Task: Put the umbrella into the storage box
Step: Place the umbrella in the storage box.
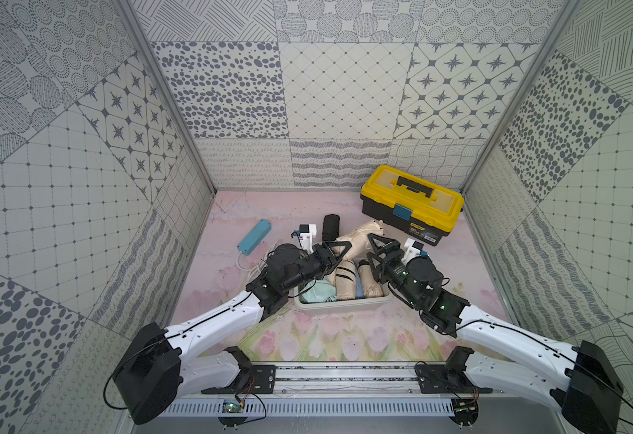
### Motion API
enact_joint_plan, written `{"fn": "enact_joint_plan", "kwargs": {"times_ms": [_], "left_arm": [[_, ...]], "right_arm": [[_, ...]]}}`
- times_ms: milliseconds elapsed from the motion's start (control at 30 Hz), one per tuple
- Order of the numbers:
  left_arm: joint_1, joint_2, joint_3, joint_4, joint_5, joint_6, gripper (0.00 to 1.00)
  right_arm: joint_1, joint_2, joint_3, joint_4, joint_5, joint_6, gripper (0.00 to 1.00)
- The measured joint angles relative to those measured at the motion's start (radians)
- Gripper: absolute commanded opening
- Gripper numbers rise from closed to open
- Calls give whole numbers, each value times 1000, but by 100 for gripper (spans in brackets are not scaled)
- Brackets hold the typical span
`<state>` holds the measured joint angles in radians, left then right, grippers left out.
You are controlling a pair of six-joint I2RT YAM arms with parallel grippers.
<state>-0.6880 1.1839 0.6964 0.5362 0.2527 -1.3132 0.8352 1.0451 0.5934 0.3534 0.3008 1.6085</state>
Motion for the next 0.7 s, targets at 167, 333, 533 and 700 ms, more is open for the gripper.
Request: {"fn": "enact_joint_plan", "kwargs": {"times_ms": [167, 333, 533, 700], "left_arm": [[-2, 0, -8, 0, 0, 0, 0], [-2, -12, -21, 30, -11, 0, 0], [-2, -37, -41, 42, -43, 0, 0], [-2, -51, -58, 42, -42, 4, 0]], "right_arm": [[0, 59, 37, 41, 14, -3, 70], [-5, 87, 71, 39, 21, -4, 54], [-8, 122, 113, 31, -4, -12, 59], [-18, 159, 148, 16, -23, -1, 77]]}}
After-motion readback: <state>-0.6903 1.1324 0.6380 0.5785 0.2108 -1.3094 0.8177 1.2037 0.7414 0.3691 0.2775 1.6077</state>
